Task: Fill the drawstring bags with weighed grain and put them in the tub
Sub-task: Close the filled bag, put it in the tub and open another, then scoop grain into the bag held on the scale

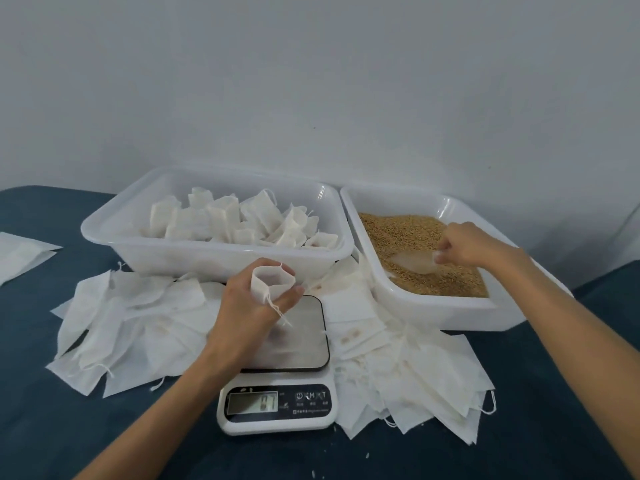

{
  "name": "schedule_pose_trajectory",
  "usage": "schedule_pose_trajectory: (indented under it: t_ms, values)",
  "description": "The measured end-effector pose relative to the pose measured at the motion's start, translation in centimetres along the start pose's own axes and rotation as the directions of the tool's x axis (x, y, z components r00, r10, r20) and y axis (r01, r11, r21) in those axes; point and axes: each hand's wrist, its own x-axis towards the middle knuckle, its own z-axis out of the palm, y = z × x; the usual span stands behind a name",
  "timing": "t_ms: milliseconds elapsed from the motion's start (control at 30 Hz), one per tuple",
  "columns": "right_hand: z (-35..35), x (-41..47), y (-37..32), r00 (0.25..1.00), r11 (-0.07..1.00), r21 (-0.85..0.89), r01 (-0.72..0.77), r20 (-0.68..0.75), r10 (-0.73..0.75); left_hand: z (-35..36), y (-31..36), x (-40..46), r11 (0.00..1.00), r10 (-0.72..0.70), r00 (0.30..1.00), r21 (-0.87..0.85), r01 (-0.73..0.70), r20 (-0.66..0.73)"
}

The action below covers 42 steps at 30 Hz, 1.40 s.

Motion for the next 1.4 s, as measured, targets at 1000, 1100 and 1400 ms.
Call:
schedule_pose_trajectory:
  t_ms: [1000, 1100, 1400]
  values:
    - [2.2, 2.9, -5.2, 0.979, 0.976, 0.123, -0.181, -0.068, 0.190, -0.2, -0.2, -0.1, 1.000, 0.026, 1.000, 0.002, -0.026, 0.002]
    - [2.2, 3.1, -5.1, 0.970, 0.969, 0.134, -0.208, -0.100, 0.222, -0.3, -0.1, 0.0, 1.000, 0.019, 1.000, -0.018, -0.019, -0.017]
    - [1.8, 2.6, -4.4, 0.955, 0.915, 0.320, -0.245, -0.086, 0.285, -0.2, 0.0, 0.0, 0.999, 0.033, 0.999, -0.016, -0.033, -0.010]
